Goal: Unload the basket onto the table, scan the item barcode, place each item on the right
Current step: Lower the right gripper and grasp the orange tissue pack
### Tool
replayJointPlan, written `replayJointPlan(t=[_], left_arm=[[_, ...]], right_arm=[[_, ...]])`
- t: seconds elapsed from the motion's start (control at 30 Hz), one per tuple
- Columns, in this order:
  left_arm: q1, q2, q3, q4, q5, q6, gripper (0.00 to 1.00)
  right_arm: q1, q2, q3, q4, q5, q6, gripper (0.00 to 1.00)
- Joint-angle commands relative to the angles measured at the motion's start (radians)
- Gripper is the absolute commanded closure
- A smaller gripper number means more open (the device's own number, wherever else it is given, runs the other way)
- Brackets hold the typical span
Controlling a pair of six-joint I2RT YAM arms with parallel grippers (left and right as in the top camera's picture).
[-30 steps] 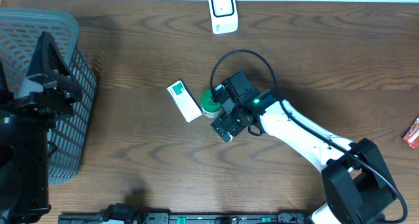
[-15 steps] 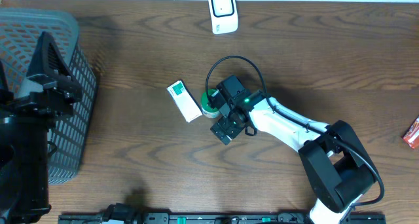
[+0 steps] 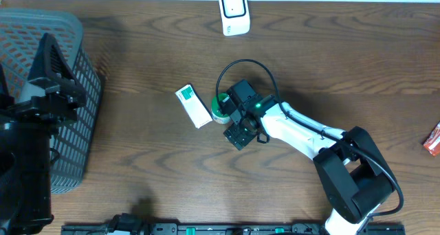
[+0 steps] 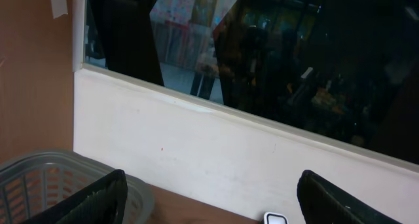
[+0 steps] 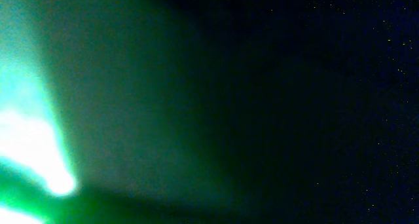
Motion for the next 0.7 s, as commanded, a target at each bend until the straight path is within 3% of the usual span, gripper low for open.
replayJointPlan(t=[0.0,0.23,0.33,0.47,0.67], left_arm=[[0.003,-0.003,0.000,0.003,-0.005,-0.013,0.17],[0.003,-0.003,0.000,0.003,-0.005,-0.013,0.17],[0.003,-0.003,0.000,0.003,-0.005,-0.012,0.17],[0.003,-0.003,0.000,0.003,-0.005,-0.013,0.17],[0.003,-0.003,0.000,0.003,-0.005,-0.012,0.17]], right_arm=[[0.008,0.015,0.020,-0.041,0.015,0.122,0.27],[0.008,0.015,0.158,-0.233,0.015,0.280,0.35],[0.008,0.015,0.239,-0.333,0.015,0.349,0.42],[0.008,0.015,0.328,-0.444,0.015,0.389,0.43],[-0.003,0.015,0.408,-0.547,0.015,0.418,0.34]])
